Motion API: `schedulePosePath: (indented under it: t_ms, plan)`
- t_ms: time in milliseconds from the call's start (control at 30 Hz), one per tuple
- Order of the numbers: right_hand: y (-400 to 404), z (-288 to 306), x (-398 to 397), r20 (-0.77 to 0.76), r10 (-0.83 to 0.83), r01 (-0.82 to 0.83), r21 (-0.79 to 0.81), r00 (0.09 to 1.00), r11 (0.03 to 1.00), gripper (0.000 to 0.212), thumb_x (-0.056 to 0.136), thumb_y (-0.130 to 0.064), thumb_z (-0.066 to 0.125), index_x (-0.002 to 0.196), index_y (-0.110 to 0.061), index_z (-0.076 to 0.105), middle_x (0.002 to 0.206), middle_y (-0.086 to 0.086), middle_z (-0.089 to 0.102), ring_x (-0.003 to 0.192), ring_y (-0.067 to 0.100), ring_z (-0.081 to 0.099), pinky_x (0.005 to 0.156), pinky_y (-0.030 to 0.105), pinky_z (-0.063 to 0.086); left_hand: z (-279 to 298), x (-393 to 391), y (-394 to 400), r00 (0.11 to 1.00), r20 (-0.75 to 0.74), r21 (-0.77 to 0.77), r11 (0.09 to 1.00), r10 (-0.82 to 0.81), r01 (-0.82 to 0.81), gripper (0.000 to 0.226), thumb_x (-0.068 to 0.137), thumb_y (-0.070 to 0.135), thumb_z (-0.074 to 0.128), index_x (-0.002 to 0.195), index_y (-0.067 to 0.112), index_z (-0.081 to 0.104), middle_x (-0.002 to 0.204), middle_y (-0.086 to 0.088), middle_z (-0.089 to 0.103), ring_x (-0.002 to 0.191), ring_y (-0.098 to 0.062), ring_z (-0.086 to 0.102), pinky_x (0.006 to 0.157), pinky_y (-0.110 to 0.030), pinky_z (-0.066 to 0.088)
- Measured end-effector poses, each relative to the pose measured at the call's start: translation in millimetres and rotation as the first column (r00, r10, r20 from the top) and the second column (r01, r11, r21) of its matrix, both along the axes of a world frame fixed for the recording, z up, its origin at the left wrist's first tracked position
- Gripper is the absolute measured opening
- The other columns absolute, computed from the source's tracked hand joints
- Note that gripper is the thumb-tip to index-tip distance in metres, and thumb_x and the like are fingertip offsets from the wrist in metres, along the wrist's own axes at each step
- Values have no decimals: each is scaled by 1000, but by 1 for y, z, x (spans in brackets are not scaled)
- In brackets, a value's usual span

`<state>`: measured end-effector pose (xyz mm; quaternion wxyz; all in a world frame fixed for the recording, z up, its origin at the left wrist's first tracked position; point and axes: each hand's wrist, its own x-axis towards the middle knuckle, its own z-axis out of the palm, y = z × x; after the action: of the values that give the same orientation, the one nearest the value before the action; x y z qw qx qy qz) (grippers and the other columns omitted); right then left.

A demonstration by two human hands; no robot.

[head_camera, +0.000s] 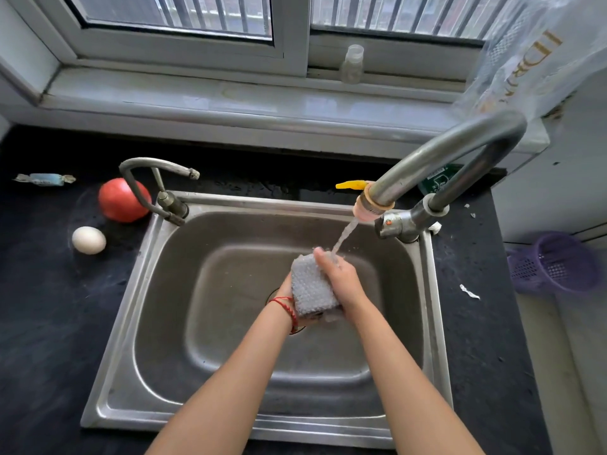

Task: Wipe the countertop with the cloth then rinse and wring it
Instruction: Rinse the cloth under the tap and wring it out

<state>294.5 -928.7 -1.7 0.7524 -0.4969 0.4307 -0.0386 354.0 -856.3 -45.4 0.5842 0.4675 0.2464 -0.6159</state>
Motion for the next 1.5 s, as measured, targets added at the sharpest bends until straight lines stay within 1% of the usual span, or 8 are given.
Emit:
schedulePosePath:
  t_ms: [167,300,400,567,800,967,1233,1500]
  plan:
    - [7,-9,-1,-362,-38,-227,-658,931,719,49,83,-54,51,79,-6,54,84,17,68,83,35,61,72,40,48,1,-2,-16,994,84,17,997,68,-69,47,96,32,37,61,15,64,45,4,64,48,-10,62,52,-23,52]
    - [-14,-20,-7,-631,-19,-529,-666,776,526,51,92,-52,34,103,-5,52,104,26,64,100,43,58,78,44,46,5,-5,-16,996,58,17,997,69,-70,29,93,33,47,89,10,64,73,-2,73,70,-14,67,73,-26,56]
    - [-22,-24,-6,-543,-17,-405,-646,840,648,47,88,-52,41,89,-7,55,96,22,65,94,39,58,74,39,43,4,1,-15,993,46,-7,995,105,-104,58,89,51,44,122,5,56,119,-13,64,107,-27,62,98,-40,48]
    - [-34,-25,-9,-256,-129,90,-159,958,983,25,81,-31,66,70,-10,61,70,6,63,70,17,60,67,21,50,15,24,2,987,29,-148,977,160,-154,55,93,48,36,105,2,62,95,-18,70,78,-28,70,65,-37,61]
    - [-27,-39,-29,-370,69,-180,-274,926,945,48,84,-16,61,129,-6,46,135,14,50,124,27,48,100,32,39,20,27,8,977,153,-107,985,147,-132,19,85,-7,38,86,-3,56,72,-14,67,52,-19,68,51,-23,58]
    - [-12,-29,-28,-516,-70,-157,-382,854,911,39,89,-40,49,80,-7,67,90,15,68,88,30,61,79,33,45,31,12,-5,945,273,-188,973,179,-130,19,86,-12,41,89,3,52,81,-16,58,61,-23,66,58,-31,57]
    - [-10,-21,-15,-364,-80,193,285,928,939,29,81,-34,64,63,-12,56,43,-2,58,43,10,50,37,15,37,36,6,13,901,418,-227,974,118,-22,30,74,-16,52,93,8,52,88,-13,62,73,-25,64,61,-34,56]
    - [-14,-14,7,-153,-208,195,-96,966,976,23,85,-7,52,64,-6,62,68,6,60,70,19,55,61,28,44,18,-13,29,895,446,72,997,-22,-12,28,77,-16,56,79,12,51,73,-7,61,59,-17,61,52,-27,53]
